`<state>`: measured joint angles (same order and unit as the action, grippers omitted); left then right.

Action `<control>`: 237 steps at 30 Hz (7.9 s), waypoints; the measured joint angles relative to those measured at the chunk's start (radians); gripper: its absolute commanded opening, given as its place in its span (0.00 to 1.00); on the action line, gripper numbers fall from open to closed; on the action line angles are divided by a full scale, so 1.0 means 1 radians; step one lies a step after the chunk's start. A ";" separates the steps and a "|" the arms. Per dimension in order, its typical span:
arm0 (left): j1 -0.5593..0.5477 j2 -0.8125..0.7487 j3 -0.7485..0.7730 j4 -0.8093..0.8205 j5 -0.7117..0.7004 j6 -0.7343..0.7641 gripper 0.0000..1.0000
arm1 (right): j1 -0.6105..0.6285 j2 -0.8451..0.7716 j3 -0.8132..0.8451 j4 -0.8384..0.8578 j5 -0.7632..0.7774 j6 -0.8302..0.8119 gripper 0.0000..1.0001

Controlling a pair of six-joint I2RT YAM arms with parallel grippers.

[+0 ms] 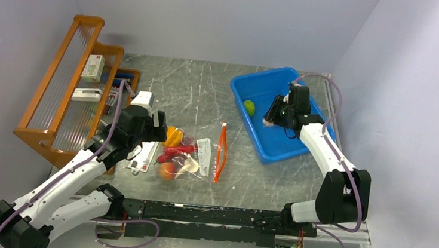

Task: Open the zip-top bag and remove the fake food
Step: Place the fake vegetable in the bin, then pick up the fake vegetable from the zipper food storage bag.

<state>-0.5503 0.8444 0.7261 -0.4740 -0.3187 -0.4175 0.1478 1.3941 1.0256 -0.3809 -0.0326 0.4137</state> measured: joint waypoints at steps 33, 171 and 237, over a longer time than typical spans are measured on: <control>0.000 0.024 0.000 0.000 -0.023 0.002 0.98 | 0.059 0.052 -0.002 0.043 -0.003 0.018 0.23; 0.000 0.226 0.041 -0.048 0.011 0.002 0.98 | 0.730 -0.153 -0.555 0.768 -0.243 -0.416 0.48; 0.010 0.448 0.114 -0.100 0.117 0.096 0.07 | 0.812 0.255 -0.196 0.669 -0.282 -0.254 0.55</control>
<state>-0.5400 1.2926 0.8398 -0.5743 -0.2012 -0.3218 0.9596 1.6489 0.8299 0.2878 -0.3141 0.1596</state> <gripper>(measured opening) 0.075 0.551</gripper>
